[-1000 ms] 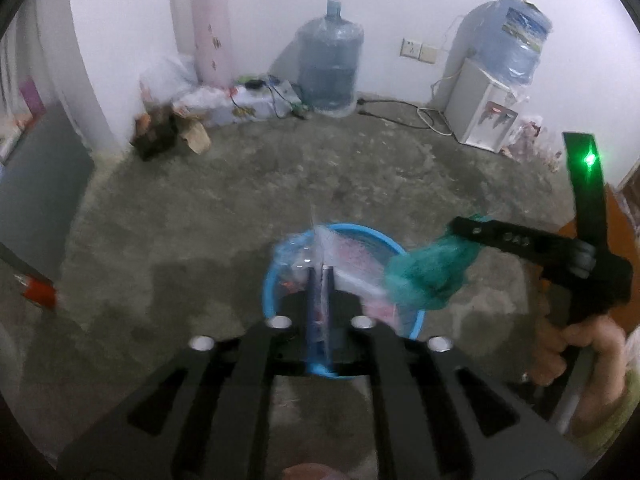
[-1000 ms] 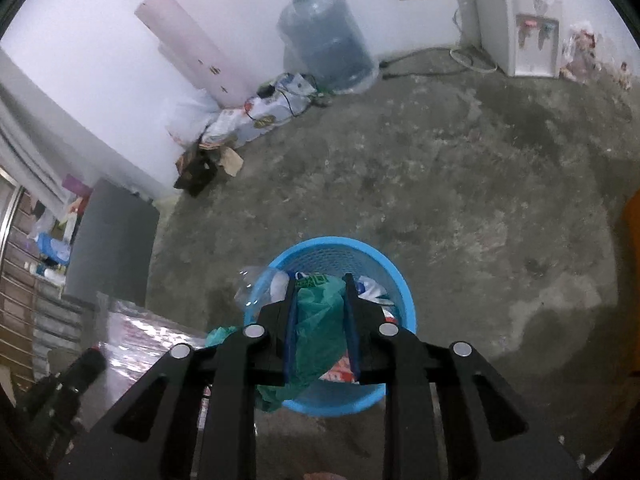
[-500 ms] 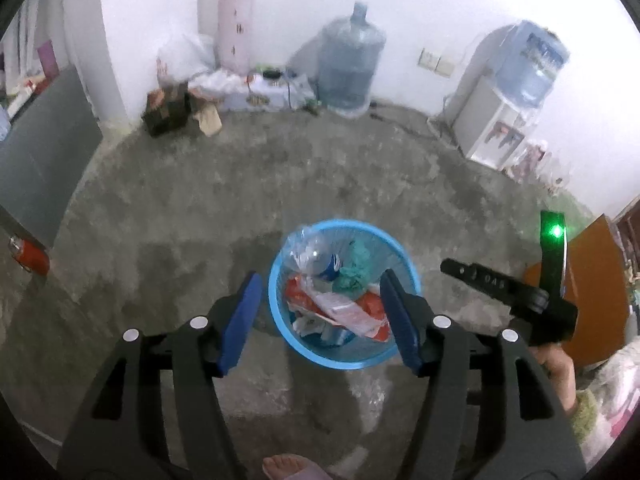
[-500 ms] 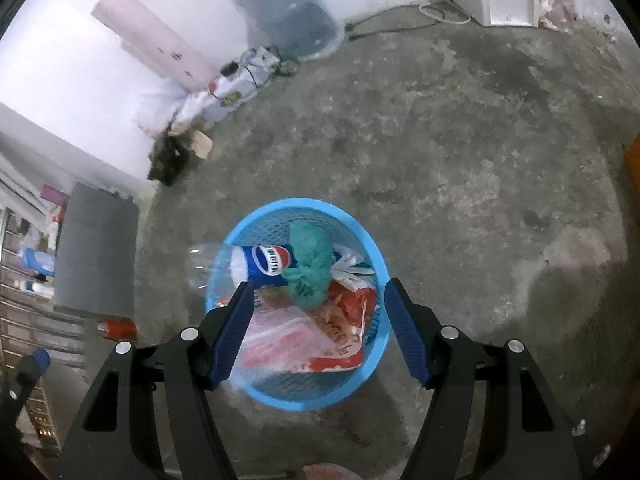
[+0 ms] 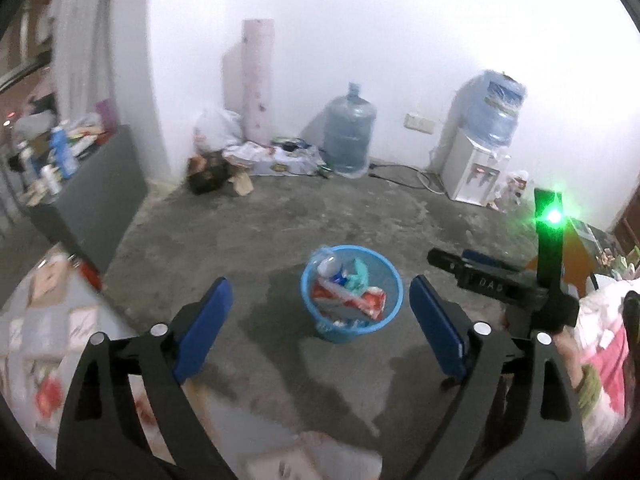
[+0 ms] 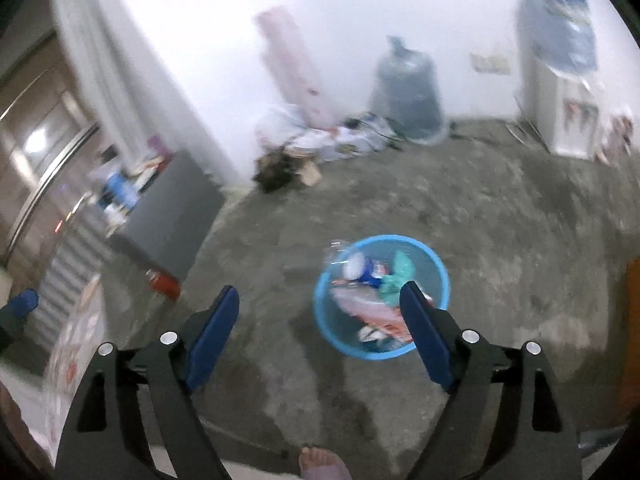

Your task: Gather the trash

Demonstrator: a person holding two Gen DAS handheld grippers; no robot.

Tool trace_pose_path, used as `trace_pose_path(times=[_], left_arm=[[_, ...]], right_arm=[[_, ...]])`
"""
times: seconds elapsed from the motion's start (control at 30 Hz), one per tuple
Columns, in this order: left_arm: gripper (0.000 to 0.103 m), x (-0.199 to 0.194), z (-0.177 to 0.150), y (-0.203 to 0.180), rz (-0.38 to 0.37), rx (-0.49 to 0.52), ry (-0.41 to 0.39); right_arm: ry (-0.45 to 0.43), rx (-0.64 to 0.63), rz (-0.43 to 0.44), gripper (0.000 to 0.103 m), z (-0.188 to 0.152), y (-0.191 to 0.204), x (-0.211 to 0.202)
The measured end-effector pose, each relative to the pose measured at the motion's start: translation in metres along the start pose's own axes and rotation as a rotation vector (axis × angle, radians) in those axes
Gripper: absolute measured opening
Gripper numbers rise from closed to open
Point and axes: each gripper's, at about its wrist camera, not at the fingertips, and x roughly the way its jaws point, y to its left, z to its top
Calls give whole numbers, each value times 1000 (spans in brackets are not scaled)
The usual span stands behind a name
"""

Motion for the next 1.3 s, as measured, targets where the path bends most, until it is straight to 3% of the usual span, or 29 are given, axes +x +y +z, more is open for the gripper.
trace_pose_path(times=[0.23,0.4,0.6,0.8,0.9,1.07,1.17,1.3], left_arm=[[92,-103,-73,26,142,-170,-92],[92,-153,-120,44,251,-323,-128],[94,-191,-169,59,539,-546,-128],[94,-198,-203,59,775,-615,-80],[94,-197,-215,54,804,-650,-60],[94,-182,-221,44,792,-629,21],[94,-172,-220,43,767,-610,68],[94,-170,-218,43,766,-615,61]], right_arm=[[-4,-196,75,91,-24,71,-46],[-5,-338,136,94,-54,115,-68],[-6,-425,111,95,-84,154,-88],[32,-586,91,96,-112,176,-94],[83,-685,78,96,-129,181,-93],[104,-725,90,96,-147,175,-98],[82,-739,72,96,-151,174,-99],[62,-763,30,96,-154,174,-100]])
